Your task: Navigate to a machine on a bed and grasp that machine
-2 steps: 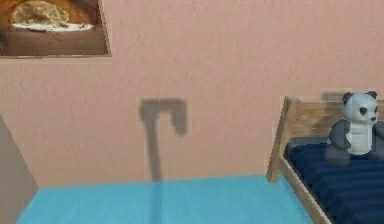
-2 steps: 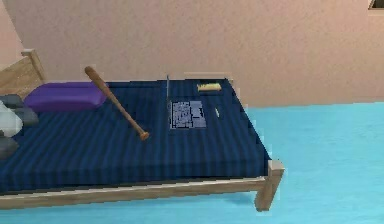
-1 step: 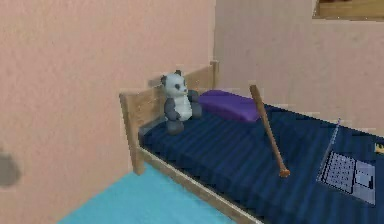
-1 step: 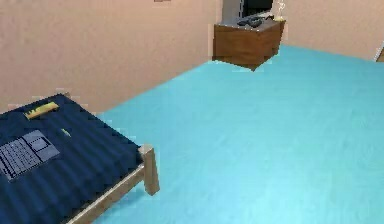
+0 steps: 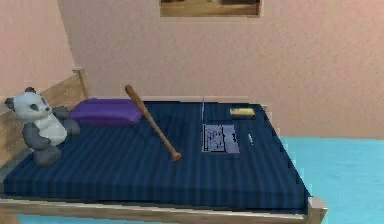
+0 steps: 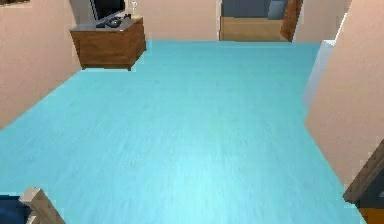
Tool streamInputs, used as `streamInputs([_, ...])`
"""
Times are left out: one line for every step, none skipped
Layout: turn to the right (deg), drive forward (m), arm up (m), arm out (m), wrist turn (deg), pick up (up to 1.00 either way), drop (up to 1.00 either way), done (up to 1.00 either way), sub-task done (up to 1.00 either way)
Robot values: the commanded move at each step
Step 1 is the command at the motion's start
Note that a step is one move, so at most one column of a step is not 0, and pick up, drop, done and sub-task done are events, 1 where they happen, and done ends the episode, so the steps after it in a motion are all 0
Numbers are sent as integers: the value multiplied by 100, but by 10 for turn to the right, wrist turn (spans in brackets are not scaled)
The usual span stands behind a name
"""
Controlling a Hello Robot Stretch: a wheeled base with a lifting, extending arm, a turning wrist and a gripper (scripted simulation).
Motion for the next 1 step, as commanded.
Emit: streamInputs([30,0,0,0,0,0,0,0,0])
